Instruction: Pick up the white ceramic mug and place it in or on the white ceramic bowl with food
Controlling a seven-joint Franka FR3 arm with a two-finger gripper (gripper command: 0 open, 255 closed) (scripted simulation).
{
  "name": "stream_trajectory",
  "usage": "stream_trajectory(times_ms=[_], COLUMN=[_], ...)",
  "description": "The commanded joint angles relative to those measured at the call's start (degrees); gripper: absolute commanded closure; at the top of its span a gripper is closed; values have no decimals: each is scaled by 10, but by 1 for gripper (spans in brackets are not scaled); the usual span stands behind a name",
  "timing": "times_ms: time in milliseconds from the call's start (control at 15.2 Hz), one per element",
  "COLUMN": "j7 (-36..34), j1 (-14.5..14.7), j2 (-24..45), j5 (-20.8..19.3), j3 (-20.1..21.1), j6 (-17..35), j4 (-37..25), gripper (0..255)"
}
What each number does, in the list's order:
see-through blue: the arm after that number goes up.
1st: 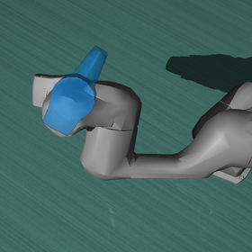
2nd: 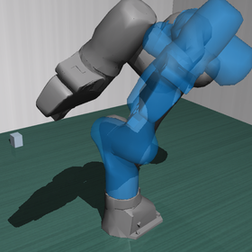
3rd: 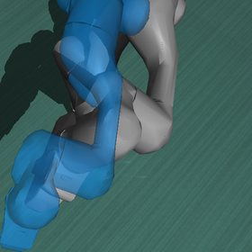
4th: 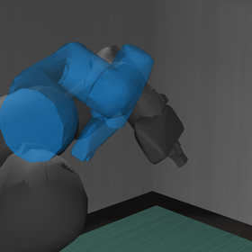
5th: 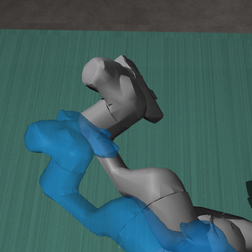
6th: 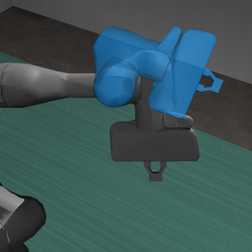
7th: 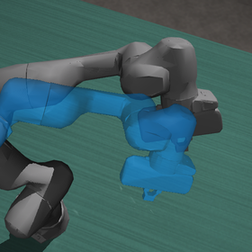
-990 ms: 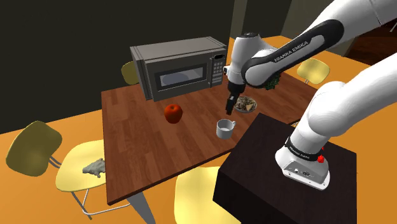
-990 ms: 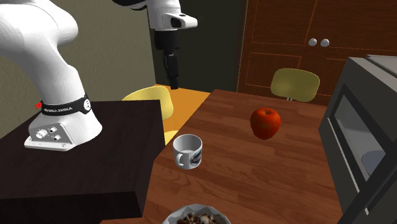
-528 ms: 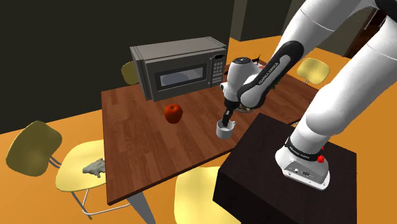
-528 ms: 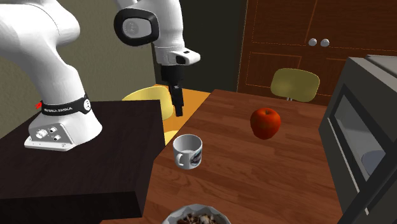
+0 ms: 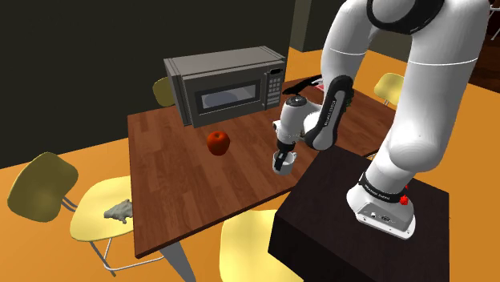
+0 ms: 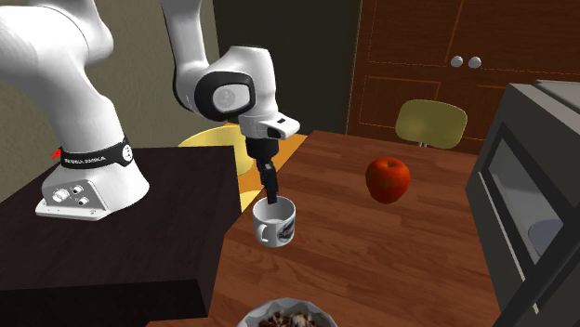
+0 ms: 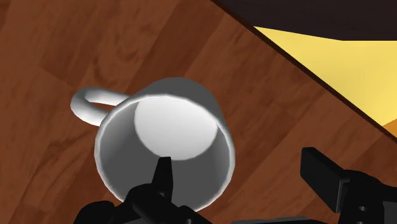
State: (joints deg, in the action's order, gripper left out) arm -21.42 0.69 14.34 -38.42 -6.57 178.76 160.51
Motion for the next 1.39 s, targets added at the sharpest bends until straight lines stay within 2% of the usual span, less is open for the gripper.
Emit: stream_trajectory(times_ms=[0,330,858,924,1320], j7=[-20,-44,-43,-43,-43], j1=[29,94,94,94,94], j2=[30,106,106,106,106], j5=[-21,-32,-30,-30,-30], j3=[-34,-97,-97,-97,-97], j6=[21,77,77,77,77], j4=[-13,-41,-40,-40,-40], gripper=[0,0,0,255,255])
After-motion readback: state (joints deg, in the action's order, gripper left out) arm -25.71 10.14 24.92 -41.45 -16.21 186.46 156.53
